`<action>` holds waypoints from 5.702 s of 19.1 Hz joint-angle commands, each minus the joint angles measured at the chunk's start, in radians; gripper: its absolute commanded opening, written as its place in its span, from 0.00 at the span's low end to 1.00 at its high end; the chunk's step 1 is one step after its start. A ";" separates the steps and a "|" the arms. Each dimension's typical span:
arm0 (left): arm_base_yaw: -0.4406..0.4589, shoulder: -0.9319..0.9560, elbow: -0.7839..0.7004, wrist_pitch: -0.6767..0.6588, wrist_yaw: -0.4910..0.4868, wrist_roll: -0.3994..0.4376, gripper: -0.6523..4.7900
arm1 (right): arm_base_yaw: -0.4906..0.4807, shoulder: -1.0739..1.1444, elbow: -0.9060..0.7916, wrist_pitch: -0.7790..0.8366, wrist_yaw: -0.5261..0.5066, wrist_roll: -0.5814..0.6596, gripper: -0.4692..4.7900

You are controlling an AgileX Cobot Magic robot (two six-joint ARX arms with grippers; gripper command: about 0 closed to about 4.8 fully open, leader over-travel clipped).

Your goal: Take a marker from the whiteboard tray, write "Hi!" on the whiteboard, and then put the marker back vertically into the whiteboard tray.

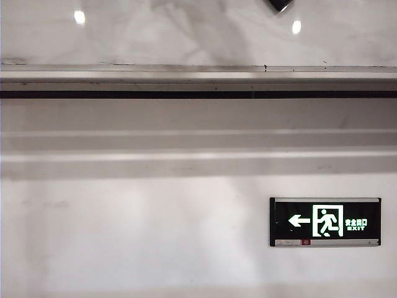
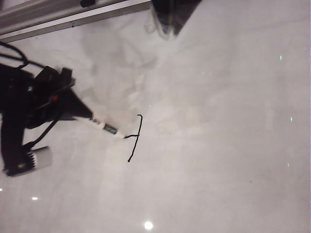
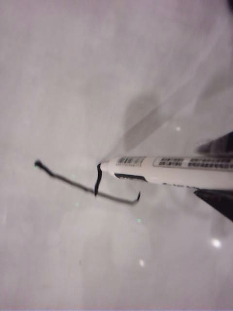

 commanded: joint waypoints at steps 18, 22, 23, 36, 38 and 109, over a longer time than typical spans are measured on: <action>0.000 -0.002 0.004 0.002 0.004 0.000 0.11 | -0.047 -0.067 0.001 0.088 -0.080 -0.074 0.09; 0.000 -0.002 0.004 0.003 0.004 0.000 0.11 | -0.064 -0.065 0.001 0.083 -0.092 -0.074 0.09; 0.000 -0.002 0.004 0.003 0.004 0.000 0.11 | -0.071 -0.064 0.001 0.078 -0.093 -0.074 0.09; 0.000 -0.002 0.004 0.002 0.005 -0.002 0.11 | -0.069 -0.062 0.003 -0.110 -0.102 -0.065 0.09; 0.000 -0.002 0.004 0.002 0.005 -0.003 0.11 | -0.069 -0.062 0.003 -0.142 -0.098 -0.058 0.09; 0.000 -0.002 0.004 0.002 0.012 -0.003 0.11 | -0.108 -0.093 0.008 -0.056 -0.072 -0.074 0.09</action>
